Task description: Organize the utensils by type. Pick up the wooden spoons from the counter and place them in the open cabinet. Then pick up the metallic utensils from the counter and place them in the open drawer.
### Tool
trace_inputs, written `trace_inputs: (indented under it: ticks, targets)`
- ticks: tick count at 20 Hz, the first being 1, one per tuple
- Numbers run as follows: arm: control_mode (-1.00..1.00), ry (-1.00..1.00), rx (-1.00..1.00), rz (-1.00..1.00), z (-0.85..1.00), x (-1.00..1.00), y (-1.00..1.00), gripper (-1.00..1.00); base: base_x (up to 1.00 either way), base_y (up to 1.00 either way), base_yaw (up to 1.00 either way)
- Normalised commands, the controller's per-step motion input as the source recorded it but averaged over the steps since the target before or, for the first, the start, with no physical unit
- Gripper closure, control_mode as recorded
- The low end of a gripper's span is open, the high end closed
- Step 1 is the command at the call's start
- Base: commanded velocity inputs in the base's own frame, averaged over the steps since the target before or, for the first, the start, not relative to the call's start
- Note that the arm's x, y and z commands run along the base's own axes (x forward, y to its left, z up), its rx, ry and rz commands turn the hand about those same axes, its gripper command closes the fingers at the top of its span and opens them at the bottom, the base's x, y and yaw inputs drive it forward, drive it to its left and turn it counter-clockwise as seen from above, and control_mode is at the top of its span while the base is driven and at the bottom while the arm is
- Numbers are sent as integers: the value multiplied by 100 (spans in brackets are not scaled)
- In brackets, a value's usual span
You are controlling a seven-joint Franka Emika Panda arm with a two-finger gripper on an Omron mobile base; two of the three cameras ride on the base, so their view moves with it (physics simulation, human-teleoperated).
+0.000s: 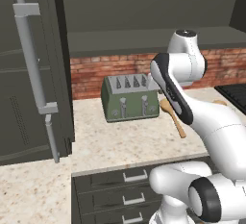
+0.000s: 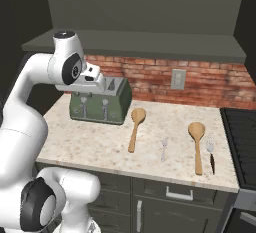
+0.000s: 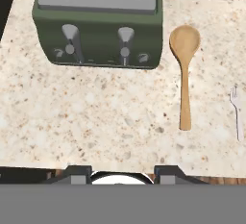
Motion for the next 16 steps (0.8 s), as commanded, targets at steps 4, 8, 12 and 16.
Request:
trace_inputs:
  ticks: [4, 8, 12, 16]
  targets:
    - [-100, -1, 0, 0, -7, -9, -11, -100, 0, 0, 0]
    - [-100, 0, 1, 0, -20, -20, -32, -100, 0, 0, 0]
    - [-100, 0, 0, 0, -23, -24, -21, -100, 0, 0, 0]
    - [-100, -7, -9, 4, -36, -27, -23, -100, 0, 0, 0]
